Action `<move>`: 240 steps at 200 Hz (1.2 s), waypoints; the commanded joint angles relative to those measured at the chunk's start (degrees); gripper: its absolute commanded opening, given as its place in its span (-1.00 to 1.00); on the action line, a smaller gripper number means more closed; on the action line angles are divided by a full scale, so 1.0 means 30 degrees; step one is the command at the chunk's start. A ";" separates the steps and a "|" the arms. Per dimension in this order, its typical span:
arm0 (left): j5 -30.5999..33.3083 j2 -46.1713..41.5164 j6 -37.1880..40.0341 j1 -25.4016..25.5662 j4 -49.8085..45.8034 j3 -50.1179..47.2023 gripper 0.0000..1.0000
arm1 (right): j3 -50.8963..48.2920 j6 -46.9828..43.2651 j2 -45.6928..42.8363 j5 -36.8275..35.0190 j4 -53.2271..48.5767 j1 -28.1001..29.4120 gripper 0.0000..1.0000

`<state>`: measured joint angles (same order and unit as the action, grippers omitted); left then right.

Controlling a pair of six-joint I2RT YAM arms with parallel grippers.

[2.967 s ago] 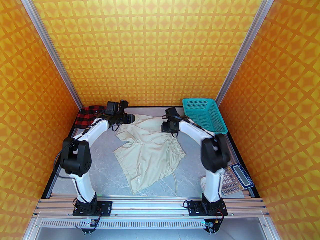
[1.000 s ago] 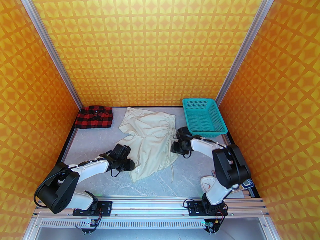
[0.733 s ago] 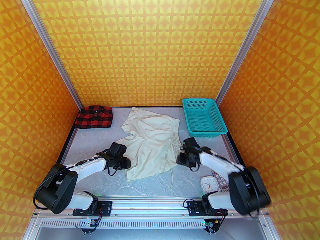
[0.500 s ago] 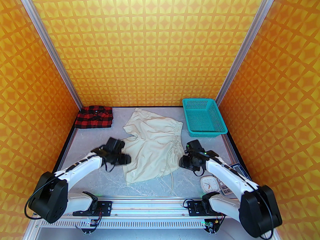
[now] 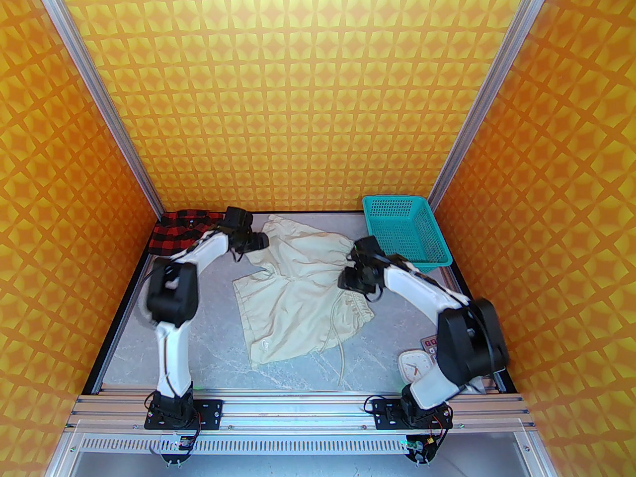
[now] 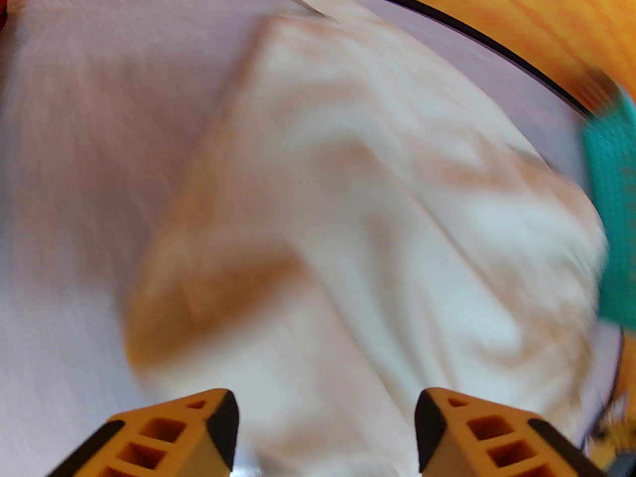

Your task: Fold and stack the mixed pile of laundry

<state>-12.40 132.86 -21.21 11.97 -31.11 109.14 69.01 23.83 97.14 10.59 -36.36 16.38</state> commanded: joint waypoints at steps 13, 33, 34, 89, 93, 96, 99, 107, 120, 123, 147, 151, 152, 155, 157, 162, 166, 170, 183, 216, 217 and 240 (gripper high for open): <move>0.2570 0.3431 0.0288 0.0117 -0.4735 0.5447 0.46 | 0.3210 -0.0738 0.2628 0.0258 0.0346 0.0028 -0.21; 0.2724 0.3790 0.0271 0.0185 -0.4860 0.5661 0.27 | 0.5225 -0.0753 0.4585 0.0273 0.0414 0.0024 -0.20; 0.2726 0.3790 0.0273 0.0207 -0.4833 0.5631 0.26 | 0.5319 -0.0745 0.4676 0.0276 0.0437 0.0035 -0.20; 0.1042 0.0444 0.0848 -0.0080 0.0336 0.0362 -0.59 | 1.0721 -0.0599 0.9701 0.0100 0.0734 -0.0491 -0.21; 0.0739 0.0355 0.0810 -0.0154 0.0869 0.0143 -0.63 | 1.1019 -0.0592 1.0009 0.0006 0.0748 -0.0514 -0.21; 0.0513 0.0321 0.0777 -0.0199 0.1229 0.0038 -0.66 | 1.1237 -0.0592 1.0209 -0.0026 0.0726 -0.0528 -0.21; 0.0331 0.0306 0.0747 -0.0241 0.1556 -0.0078 -0.68 | 1.1525 -0.0591 1.0413 -0.0016 0.0724 -0.0519 -0.21; -0.0186 0.0355 0.0648 -0.0333 0.2612 -0.0374 -0.72 | 1.2143 -0.0648 1.0981 0.0003 0.0719 -0.0552 -0.22; -0.1161 0.0554 0.0338 -0.0469 0.4743 -0.0876 -0.84 | 1.3080 -0.0625 1.1813 0.0090 0.0654 -0.0542 -0.22; -0.1391 0.0606 0.0209 -0.0520 0.5273 -0.1009 -0.85 | 1.3330 -0.0621 1.1987 0.0164 0.0586 -0.0554 -0.23; -0.2685 0.0537 -0.0856 -0.0808 0.9661 -0.2544 -1.00 | 1.3851 -0.0425 1.2333 0.0627 0.0411 -0.0509 -0.24; -0.2766 0.0381 -0.1060 -0.0890 1.0481 -0.2961 -1.00 | 1.3701 -0.0403 1.2160 0.0716 0.0493 -0.0487 -0.24; -0.2773 0.0357 -0.1111 -0.0916 1.0675 -0.3074 -1.00 | 1.3659 -0.0395 1.2140 0.0732 0.0506 -0.0498 -0.24; -0.2867 0.0201 -0.1218 -0.0979 1.1101 -0.3400 -1.00 | 1.3516 -0.0409 1.2002 0.0786 0.0557 -0.0493 -0.24; -0.2918 0.0110 -0.1300 -0.1032 1.1608 -0.3607 -1.00 | 1.3430 -0.0392 1.1901 0.0801 0.0608 -0.0476 -0.24; -0.3043 -0.0114 -0.1477 -0.1133 1.2472 -0.4076 -1.00 | 1.3160 -0.0387 1.1594 0.0828 0.0634 -0.0427 -0.24; -0.3107 -0.0337 -0.1575 -0.1256 1.3042 -0.4479 -1.00 | 1.2997 -0.0451 1.1378 0.0882 0.0635 -0.0394 -0.24; -0.3184 -0.0533 -0.1658 -0.1357 1.3523 -0.4790 -1.00 | 1.2763 -0.0509 1.1113 0.1003 0.0650 -0.0315 -0.24; -0.3431 -0.1112 -0.1613 -0.1632 1.3592 -0.5298 -1.00 | 1.1871 -0.0827 1.0220 0.1484 0.1138 0.0148 -0.24; -0.3212 -0.3051 -0.0252 -0.2073 1.2057 -0.6376 -0.02 | 0.9843 -0.1595 0.8586 0.2810 0.3381 0.2653 -0.19; -0.3215 -0.3102 -0.0238 -0.2079 1.2034 -0.6422 -0.02 | 0.9825 -0.1621 0.8581 0.2819 0.3458 0.2742 -0.19; -0.3255 -0.4578 0.0046 -0.2296 1.1901 -0.7984 -0.07 | 1.0743 -0.2363 0.9628 0.3726 0.4308 0.4693 -0.15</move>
<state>-20.62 125.45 -23.29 5.85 2.52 89.12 99.46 20.29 125.64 16.71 -29.02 23.99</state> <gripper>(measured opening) 0.469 0.413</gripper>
